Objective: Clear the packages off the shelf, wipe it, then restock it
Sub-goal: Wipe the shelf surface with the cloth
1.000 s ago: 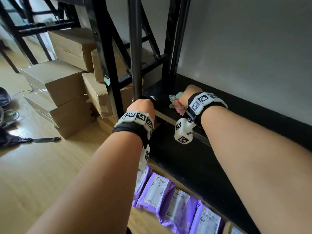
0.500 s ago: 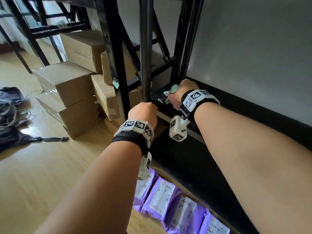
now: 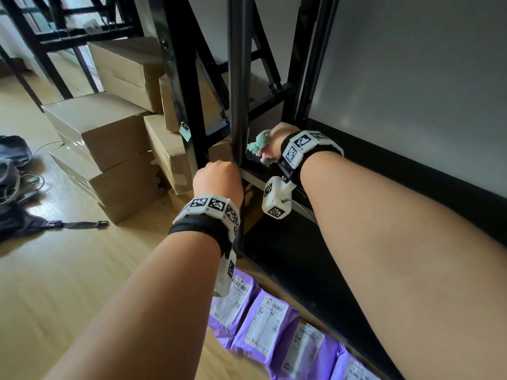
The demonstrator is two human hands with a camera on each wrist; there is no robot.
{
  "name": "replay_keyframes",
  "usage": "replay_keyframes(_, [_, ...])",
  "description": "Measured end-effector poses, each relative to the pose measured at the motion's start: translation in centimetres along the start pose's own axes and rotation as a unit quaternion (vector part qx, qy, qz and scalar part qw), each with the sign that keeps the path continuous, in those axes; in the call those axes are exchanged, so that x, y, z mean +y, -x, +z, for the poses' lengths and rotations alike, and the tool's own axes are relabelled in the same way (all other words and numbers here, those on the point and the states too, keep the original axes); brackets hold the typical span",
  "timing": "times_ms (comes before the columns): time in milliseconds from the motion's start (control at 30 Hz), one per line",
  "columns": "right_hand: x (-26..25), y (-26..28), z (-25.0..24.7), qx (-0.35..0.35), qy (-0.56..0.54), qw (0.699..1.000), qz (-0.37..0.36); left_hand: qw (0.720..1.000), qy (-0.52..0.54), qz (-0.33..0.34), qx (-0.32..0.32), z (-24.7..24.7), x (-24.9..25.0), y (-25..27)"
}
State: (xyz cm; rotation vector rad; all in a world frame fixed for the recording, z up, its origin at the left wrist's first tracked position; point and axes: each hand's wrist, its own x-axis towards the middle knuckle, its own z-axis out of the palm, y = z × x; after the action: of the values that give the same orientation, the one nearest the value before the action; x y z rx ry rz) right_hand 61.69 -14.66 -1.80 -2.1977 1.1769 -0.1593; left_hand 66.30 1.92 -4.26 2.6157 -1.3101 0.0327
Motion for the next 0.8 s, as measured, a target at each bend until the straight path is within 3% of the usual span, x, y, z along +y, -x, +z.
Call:
replay_keyframes(100, [-1.2, 0.9, 0.4, -0.021, 0.033, 0.998, -0.042, 1.0, 0.008, -0.001, -0.005, -0.1, 0.0, 0.3])
replay_keyframes(267, [-3.0, 1.7, 1.2, -0.003, 0.094, 0.996, -0.004, 1.0, 0.006, 0.007, -0.016, -0.8, -0.1, 1.3])
replay_keyframes(367, [-1.7, 2.9, 0.9, 0.003, 0.126, 0.991, -0.047, 1.0, 0.008, 0.006, -0.025, -1.2, -0.3, 1.8])
replay_keyframes(533, [-2.1, 4.8, 0.5, -0.013, 0.136, 0.99, 0.042, 0.999, 0.015, 0.002, -0.036, -1.9, 0.1, 2.3])
replay_keyframes(733, [-1.5, 7.6, 0.5, 0.008, 0.161, 0.987, -0.012, 0.999, -0.008, 0.002, -0.031, -2.9, 0.5, 4.0])
replay_keyframes(800, [-1.2, 8.1, 0.2, 0.01, 0.145, 0.989, 0.0, 0.999, -0.012, 0.001, -0.03, -3.1, 0.5, 4.5])
